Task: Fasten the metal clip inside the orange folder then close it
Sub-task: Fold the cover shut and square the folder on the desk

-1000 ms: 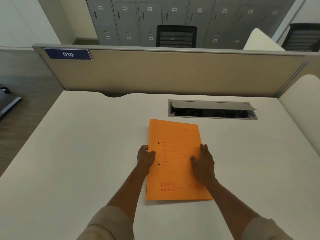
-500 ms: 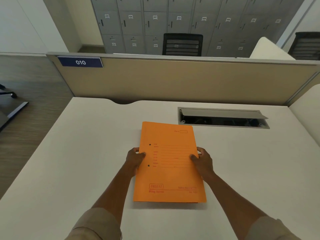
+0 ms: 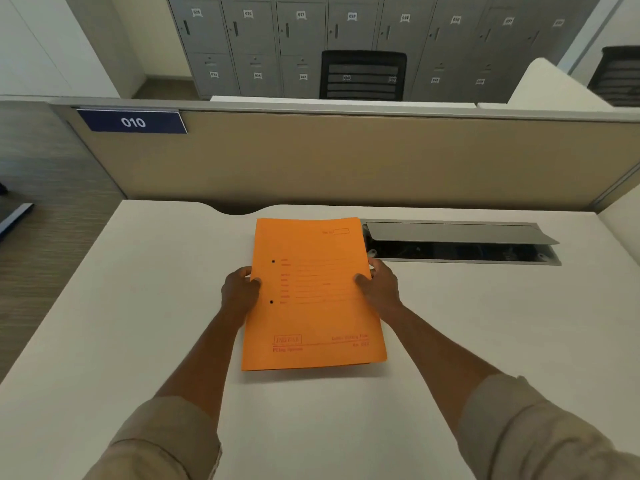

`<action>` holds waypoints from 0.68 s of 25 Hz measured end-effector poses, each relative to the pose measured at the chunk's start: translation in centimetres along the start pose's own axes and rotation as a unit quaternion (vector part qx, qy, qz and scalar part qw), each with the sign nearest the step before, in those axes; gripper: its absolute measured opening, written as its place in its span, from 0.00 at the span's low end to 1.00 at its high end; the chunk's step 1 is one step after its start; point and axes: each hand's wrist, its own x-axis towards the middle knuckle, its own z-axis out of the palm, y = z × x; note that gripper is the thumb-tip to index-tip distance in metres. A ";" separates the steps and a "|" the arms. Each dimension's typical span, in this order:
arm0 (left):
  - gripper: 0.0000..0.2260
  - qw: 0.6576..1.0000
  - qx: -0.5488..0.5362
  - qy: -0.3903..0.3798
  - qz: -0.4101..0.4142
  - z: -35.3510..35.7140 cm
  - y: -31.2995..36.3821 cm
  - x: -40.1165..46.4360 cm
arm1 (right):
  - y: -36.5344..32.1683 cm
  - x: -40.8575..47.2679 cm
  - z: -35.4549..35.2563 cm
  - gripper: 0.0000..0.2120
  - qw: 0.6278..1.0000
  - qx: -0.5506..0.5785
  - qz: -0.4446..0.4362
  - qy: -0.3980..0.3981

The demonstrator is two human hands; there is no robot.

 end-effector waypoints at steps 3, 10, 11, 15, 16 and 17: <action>0.15 0.999 0.032 0.031 0.012 0.7 0.9 2.6 | -0.2 2.1 1.0 0.18 1.000 -0.007 0.000 0.000; 0.09 0.992 0.084 0.082 0.047 2.7 1.8 6.3 | 0.8 5.6 2.4 0.15 0.999 -0.048 -0.005 -0.007; 0.07 0.991 0.095 0.083 0.048 2.8 1.6 6.7 | 0.9 5.8 2.5 0.15 0.999 -0.052 -0.009 -0.005; 0.07 0.984 0.146 0.078 0.061 3.2 1.1 6.8 | 1.2 6.0 3.0 0.13 0.997 -0.067 -0.024 0.019; 0.07 0.983 0.150 0.077 0.066 3.3 1.0 6.8 | 1.1 5.9 3.1 0.13 0.997 -0.072 -0.025 0.025; 0.07 0.983 0.154 0.077 0.069 3.3 0.9 6.8 | 1.1 5.8 3.3 0.12 0.996 -0.077 -0.026 0.030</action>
